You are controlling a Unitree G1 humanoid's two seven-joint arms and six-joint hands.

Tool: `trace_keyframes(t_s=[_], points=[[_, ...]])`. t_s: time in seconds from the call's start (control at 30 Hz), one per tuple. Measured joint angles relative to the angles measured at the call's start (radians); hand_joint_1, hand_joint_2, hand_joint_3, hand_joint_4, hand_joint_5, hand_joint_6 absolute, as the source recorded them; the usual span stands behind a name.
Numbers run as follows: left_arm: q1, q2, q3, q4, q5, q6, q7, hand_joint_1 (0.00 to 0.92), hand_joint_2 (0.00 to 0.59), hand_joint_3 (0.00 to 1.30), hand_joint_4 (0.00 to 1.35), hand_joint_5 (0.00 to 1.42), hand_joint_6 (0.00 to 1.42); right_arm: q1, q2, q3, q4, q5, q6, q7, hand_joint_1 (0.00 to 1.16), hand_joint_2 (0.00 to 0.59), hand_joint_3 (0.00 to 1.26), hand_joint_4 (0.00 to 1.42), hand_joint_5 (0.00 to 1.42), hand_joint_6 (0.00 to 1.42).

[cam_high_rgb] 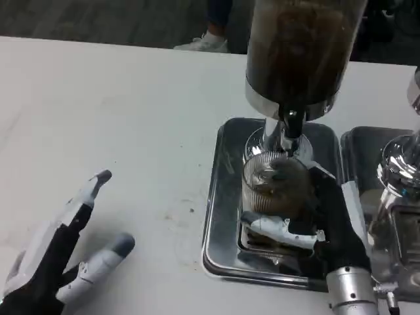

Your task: Grasp the cup under the faucet to collect the drink, then remove the cup.

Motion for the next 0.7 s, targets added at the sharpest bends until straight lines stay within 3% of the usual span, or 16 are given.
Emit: trace_keyframes(t_s=[0.7], points=[[-0.015,0.002,-0.022,0.004,-0.021,0.003,-0.011,0.000,0.127,0.03,0.00,0.02,0.00,0.027,0.013,-0.012,-0.002,-0.014,-0.014,-0.077,1.12,0.097,0.81,0.81,0.95,1.29]])
